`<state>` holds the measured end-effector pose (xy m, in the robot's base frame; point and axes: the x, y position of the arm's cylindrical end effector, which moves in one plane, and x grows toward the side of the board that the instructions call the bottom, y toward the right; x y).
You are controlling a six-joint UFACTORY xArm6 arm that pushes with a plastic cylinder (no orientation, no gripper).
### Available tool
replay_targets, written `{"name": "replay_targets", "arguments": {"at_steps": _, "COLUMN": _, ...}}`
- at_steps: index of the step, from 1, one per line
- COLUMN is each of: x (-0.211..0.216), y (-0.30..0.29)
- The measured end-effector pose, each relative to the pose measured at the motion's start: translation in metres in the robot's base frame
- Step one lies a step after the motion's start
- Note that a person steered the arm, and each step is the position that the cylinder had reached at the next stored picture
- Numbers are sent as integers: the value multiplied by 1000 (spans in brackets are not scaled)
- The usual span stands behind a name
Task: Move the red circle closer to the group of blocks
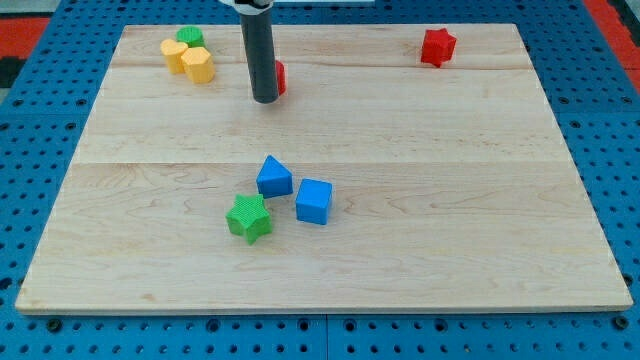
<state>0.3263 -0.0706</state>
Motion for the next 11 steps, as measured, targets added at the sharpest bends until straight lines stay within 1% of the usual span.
{"name": "replay_targets", "arguments": {"at_steps": 1, "x": -14, "y": 8}}
{"name": "replay_targets", "arguments": {"at_steps": 3, "x": -43, "y": 53}}
{"name": "replay_targets", "arguments": {"at_steps": 4, "x": -50, "y": 81}}
{"name": "replay_targets", "arguments": {"at_steps": 5, "x": -61, "y": 79}}
{"name": "replay_targets", "arguments": {"at_steps": 7, "x": -62, "y": -27}}
{"name": "replay_targets", "arguments": {"at_steps": 8, "x": -62, "y": -57}}
{"name": "replay_targets", "arguments": {"at_steps": 9, "x": -62, "y": -62}}
{"name": "replay_targets", "arguments": {"at_steps": 10, "x": -59, "y": -1}}
{"name": "replay_targets", "arguments": {"at_steps": 11, "x": -5, "y": 59}}
